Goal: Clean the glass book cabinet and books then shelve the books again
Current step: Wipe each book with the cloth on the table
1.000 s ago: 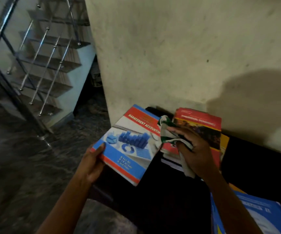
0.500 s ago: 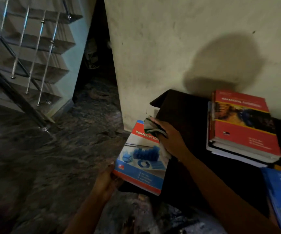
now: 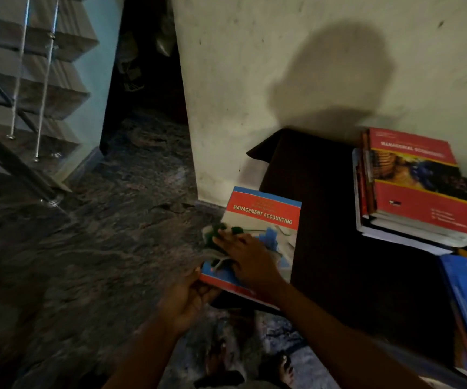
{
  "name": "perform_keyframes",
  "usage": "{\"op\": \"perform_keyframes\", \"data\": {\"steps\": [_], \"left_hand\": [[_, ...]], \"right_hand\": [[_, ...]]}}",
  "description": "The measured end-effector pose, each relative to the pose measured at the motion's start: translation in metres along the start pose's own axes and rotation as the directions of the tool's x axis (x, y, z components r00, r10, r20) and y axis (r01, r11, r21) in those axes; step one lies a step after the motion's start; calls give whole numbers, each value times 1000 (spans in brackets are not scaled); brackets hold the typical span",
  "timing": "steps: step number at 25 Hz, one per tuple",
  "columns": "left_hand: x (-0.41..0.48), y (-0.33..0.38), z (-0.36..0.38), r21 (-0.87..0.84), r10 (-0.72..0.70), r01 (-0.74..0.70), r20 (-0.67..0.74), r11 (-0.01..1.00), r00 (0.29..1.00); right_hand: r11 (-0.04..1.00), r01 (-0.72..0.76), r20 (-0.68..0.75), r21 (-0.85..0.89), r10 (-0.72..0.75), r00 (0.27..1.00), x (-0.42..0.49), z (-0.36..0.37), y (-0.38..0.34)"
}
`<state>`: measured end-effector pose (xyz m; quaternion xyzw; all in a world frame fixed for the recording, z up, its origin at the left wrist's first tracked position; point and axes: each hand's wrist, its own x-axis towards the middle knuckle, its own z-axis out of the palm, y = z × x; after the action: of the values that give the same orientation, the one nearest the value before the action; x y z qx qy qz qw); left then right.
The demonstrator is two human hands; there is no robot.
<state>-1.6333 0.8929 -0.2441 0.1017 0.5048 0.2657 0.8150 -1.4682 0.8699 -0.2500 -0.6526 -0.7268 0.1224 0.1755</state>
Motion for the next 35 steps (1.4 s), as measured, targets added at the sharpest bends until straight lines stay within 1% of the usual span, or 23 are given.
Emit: {"op": "perform_keyframes", "data": {"steps": [3, 4, 5, 6, 7, 8, 9, 10, 11, 12, 14, 16, 18, 21, 23, 24, 25, 26, 28, 30, 31, 33, 35], "left_hand": [[4, 4, -4, -60, -15, 19, 70, 998, 997], [5, 5, -5, -48, -24, 28, 90, 998, 996], [5, 6, -6, -18, -32, 34, 101, 999, 994], [4, 7, -5, 28, -32, 30, 89, 999, 995], [4, 7, -3, 80, -21, 15, 74, 997, 997], [4, 7, -1, 124, -4, -3, 52, 992, 999], [3, 7, 2, 155, 12, -16, 28, 988, 1000], [3, 6, 5, 172, 22, -23, 6, 985, 1000], [2, 5, 7, 182, 26, -25, -4, 983, 1000], [2, 4, 8, 188, 23, -21, -7, 982, 1000], [2, 6, 8, 194, 1, 0, -8, 981, 1000], [3, 5, 8, 191, -23, 21, 10, 981, 1000], [3, 6, 7, 194, -22, 19, 14, 981, 1000], [2, 5, 10, 194, -12, 5, 36, 981, 999], [-2, 5, 15, 209, 2, -14, 57, 978, 998], [-6, 4, 18, 207, 18, -32, 71, 978, 997], [-12, 5, 24, 196, 47, -65, 98, 978, 994], [-20, 8, 33, 183, 91, -115, 136, 976, 987], [-41, 20, 56, 197, 212, -261, 239, 945, 948], [-56, 34, 78, 274, 379, -480, 349, 833, 857], [-60, 41, 86, 329, 472, -605, 402, 725, 784], [-59, 51, 98, 468, 623, -787, 490, 403, 610], [-45, 46, 103, 558, 699, -824, 553, 94, 454]], "right_hand": [[987, 159, -15, -5, -159, 987, -34, 17, -7], [980, 189, 31, 56, -191, 981, -39, 18, -9], [969, 196, -2, 147, -198, 980, -39, 11, -12], [971, 116, -38, 211, -110, 993, -34, -3, -10], [977, -3, -45, 214, 13, 999, -25, -16, 3], [960, -120, -66, 252, 140, 988, -14, -33, 26], [932, -253, -81, 259, 281, 956, -2, -49, 52], [887, -342, -113, 310, 392, 913, 6, -62, 76], [897, -368, -119, 245, 404, 907, 11, -66, 94], [912, -396, -82, 108, 405, 911, 14, -64, 102], [929, -370, -85, -1, 369, 926, 5, -42, 99], [963, -268, -205, -7, 261, 943, -22, -26, 73], [983, -183, -213, 11, 181, 960, -53, -15, 52], [980, -155, -106, 128, 169, 980, -91, 5, 18], [971, -118, -107, 208, 143, 984, -106, 8, 5], [951, -121, -122, 285, 161, 979, -110, 2, 1], [910, -153, -138, 385, 221, 965, -111, -8, -1], [844, -213, -154, 493, 325, 933, -110, -23, -3], [726, -255, -214, 639, 486, 847, -101, -60, -6], [743, -215, -327, 634, 509, 796, -91, -98, -8], [774, -192, -382, 603, 492, 782, -86, -116, -8], [806, -164, -462, 569, 478, 747, -84, -143, -7], [804, -155, -507, 574, 498, 704, -89, -151, -1]]}}
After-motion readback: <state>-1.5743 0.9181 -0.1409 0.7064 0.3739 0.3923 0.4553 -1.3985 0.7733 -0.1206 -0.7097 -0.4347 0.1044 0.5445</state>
